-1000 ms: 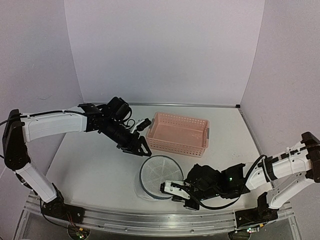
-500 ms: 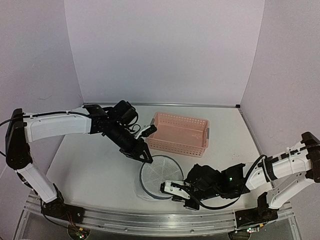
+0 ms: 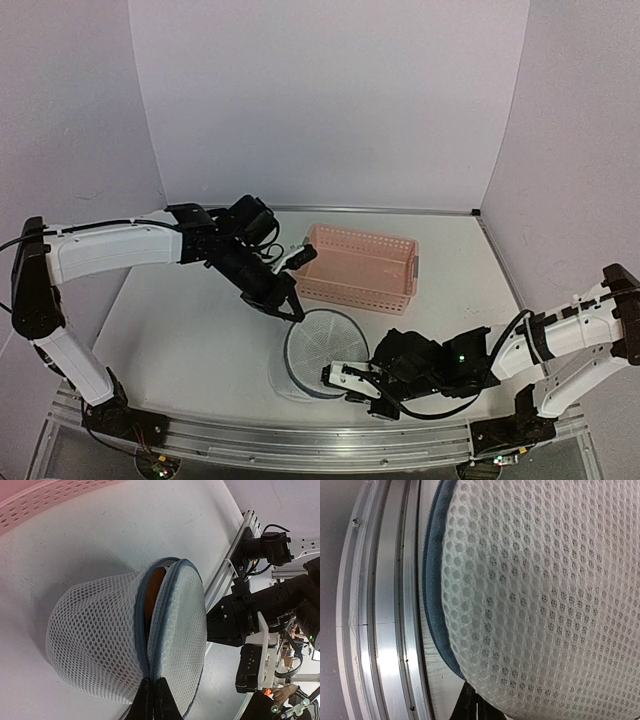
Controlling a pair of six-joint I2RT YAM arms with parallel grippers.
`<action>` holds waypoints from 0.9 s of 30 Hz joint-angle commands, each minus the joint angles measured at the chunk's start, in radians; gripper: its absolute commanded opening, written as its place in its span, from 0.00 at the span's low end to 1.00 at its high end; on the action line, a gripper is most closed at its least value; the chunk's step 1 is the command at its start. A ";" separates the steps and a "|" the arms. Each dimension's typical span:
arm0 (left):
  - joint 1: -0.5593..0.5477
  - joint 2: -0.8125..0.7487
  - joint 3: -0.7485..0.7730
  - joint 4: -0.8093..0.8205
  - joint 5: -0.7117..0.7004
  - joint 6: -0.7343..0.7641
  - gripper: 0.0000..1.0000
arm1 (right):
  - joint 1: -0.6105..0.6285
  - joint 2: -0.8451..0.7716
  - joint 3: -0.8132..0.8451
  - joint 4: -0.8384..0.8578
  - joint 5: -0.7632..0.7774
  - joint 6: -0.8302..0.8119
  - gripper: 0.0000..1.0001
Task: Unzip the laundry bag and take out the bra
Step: Pass from the right arm to the left, then adjust the laundry bag at the center of the board.
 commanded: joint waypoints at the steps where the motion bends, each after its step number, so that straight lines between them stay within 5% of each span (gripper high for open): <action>1: -0.005 -0.011 0.078 -0.011 -0.049 0.007 0.00 | 0.000 -0.031 0.045 0.036 0.070 -0.007 0.00; 6: -0.005 -0.045 0.094 -0.020 -0.126 -0.022 0.00 | -0.024 -0.034 0.045 0.098 0.142 -0.007 0.30; 10: -0.003 -0.086 0.079 -0.021 -0.206 -0.064 0.00 | -0.070 -0.021 0.069 0.154 0.149 0.005 0.45; 16: 0.010 -0.152 0.044 -0.019 -0.352 -0.193 0.00 | -0.136 0.018 0.126 0.194 0.154 0.012 0.59; 27: 0.008 -0.314 -0.204 0.209 -0.514 -0.545 0.00 | -0.167 -0.027 0.245 0.122 0.267 0.005 0.63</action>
